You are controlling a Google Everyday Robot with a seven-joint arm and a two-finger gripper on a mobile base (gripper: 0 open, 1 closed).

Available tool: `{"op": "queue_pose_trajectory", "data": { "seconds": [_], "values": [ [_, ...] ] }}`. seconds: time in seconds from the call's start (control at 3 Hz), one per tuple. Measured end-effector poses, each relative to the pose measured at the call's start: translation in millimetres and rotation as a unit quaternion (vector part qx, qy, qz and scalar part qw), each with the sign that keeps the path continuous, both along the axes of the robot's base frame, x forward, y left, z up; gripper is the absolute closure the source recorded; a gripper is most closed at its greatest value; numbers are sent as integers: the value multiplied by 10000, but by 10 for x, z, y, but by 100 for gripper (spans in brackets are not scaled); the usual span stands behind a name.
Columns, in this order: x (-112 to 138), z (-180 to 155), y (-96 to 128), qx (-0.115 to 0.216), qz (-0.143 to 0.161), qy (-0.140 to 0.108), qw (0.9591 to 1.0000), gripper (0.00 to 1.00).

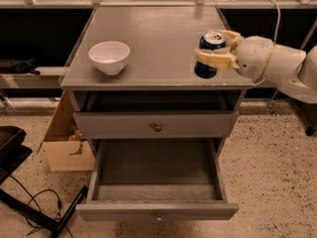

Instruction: Place pepsi can into middle drawer

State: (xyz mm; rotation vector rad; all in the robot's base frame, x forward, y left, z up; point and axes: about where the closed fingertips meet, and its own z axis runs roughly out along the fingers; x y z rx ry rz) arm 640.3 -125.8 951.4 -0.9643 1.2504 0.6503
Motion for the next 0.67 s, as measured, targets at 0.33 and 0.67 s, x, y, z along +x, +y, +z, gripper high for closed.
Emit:
{"op": "queue_pose_trajectory", "data": {
  "seconds": [0.33, 0.67],
  "values": [
    [-508, -296, -21, 29, 14, 42, 10000, 100],
    [-734, -842, -19, -174, 204, -36, 9996, 100]
  ]
}}
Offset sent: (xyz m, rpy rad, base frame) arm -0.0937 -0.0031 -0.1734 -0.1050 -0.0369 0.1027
